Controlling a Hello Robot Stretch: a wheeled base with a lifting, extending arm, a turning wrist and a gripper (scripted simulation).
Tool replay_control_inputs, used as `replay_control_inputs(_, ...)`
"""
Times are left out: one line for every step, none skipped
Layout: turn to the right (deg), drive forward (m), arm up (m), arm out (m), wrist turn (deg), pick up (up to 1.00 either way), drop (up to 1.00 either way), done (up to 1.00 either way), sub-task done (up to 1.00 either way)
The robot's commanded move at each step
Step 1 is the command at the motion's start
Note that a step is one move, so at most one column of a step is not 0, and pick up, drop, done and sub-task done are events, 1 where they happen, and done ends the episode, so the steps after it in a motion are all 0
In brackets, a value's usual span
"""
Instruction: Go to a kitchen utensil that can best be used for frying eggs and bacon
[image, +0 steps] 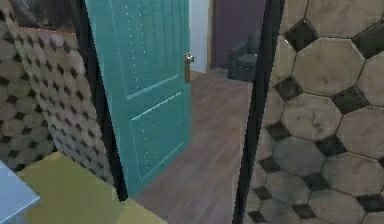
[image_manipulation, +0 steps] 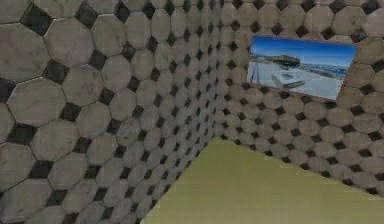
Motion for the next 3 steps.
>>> replay_control_inputs(0.0, 0.35, 0.00, 0.00, 0.0, 0.00, 0.00, 0.00, 0.00)
replay_control_inputs(-12.0, 0.00, 0.00, 0.00, 0.0, 0.00, 0.00, 0.00, 0.00)
replay_control_inputs(0.0, 0.60, 0.00, 0.00, 0.0, 0.00, 0.00, 0.00, 0.00)
